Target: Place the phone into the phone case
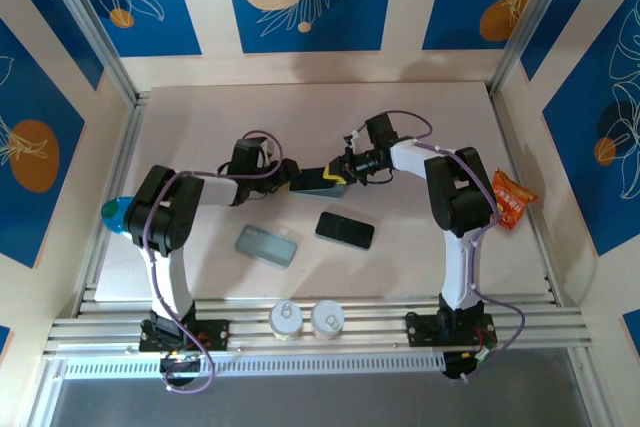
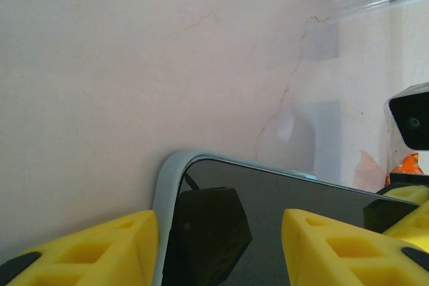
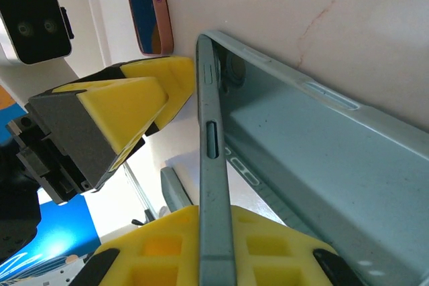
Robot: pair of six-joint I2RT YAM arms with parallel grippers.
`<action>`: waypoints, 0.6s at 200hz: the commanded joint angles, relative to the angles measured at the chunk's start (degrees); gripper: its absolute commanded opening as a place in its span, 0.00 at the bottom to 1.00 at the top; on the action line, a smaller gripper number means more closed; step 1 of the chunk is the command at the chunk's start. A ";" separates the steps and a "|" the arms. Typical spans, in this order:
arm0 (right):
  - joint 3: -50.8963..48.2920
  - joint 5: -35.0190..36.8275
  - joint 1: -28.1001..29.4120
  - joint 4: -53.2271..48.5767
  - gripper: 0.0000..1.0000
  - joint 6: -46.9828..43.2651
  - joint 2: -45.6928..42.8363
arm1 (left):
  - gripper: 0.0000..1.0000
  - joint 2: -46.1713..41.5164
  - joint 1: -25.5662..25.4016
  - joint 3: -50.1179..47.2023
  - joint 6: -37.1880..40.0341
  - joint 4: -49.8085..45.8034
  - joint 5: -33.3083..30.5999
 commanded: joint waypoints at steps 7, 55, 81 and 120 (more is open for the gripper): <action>0.15 0.79 0.43 -2.72 0.00 -0.98 1.87 | 0.52 1.56 -0.14 2.42 1.83 -2.40 -4.70; 0.00 0.71 0.46 -2.36 0.00 -0.76 2.29 | 0.52 2.68 -0.51 4.19 2.03 -3.36 -4.97; 0.13 0.64 0.59 -1.83 0.00 -0.37 2.74 | 0.52 2.89 -1.42 4.25 1.78 -3.14 -4.81; 0.51 0.77 0.77 -1.64 0.00 -0.04 3.47 | 0.52 3.16 -1.75 2.89 0.04 -0.63 -3.96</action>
